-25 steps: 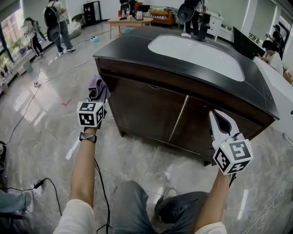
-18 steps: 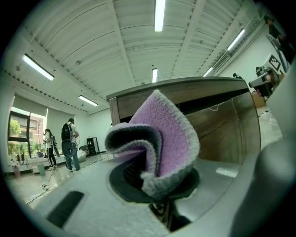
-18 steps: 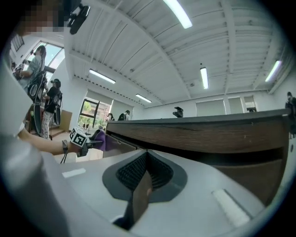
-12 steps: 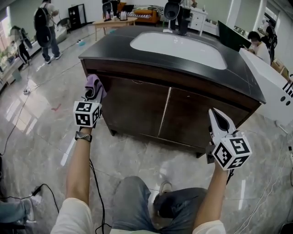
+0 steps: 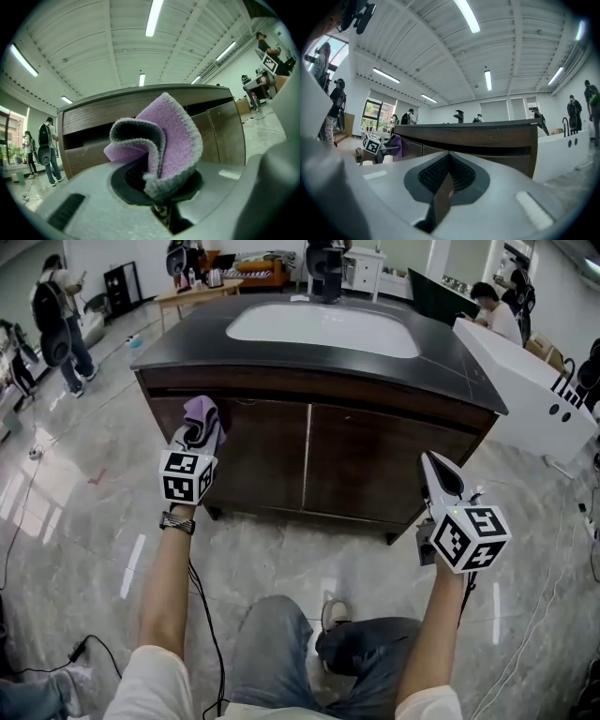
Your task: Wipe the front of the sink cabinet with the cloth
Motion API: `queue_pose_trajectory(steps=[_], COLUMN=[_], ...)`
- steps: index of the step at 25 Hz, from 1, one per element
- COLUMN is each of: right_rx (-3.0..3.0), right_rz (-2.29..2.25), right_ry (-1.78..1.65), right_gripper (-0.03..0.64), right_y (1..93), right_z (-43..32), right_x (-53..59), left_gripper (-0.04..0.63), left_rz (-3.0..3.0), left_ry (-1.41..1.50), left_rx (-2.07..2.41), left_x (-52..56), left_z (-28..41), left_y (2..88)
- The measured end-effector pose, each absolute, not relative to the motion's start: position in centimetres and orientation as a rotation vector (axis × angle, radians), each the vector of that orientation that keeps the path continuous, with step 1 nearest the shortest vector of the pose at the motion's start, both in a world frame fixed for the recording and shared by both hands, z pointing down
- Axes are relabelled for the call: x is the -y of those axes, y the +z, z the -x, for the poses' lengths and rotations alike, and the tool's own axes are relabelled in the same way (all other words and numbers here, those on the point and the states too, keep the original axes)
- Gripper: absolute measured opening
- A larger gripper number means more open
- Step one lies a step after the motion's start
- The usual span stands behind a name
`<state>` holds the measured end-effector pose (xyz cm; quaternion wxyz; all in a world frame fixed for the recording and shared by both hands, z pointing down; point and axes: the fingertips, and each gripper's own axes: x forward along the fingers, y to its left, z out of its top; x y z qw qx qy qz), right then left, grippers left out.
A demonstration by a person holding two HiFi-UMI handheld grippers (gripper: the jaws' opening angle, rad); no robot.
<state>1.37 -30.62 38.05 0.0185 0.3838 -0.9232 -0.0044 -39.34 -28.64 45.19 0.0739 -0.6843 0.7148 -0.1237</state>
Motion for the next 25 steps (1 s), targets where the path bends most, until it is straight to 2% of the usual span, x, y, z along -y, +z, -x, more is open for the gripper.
queue_pose_trajectory(steps=[7,25], right_rx=[2.785,2.771], right_rz=[-1.291,-1.327], right_ry=[-0.018,-0.105], right_gripper=[0.008,0.008], right_y=[38.9,38.6], right_z=[-5.2,-8.7], right_x=[30.2,30.3], left_gripper=[0.044,0.044], left_rz=[2.159,2.334], left_ry=[-0.362,-0.299], left_rx=[-2.026,-1.768], left_x=[29.8,33.6], left_z=[33.9,20.1], left_y=[45.4,44.3])
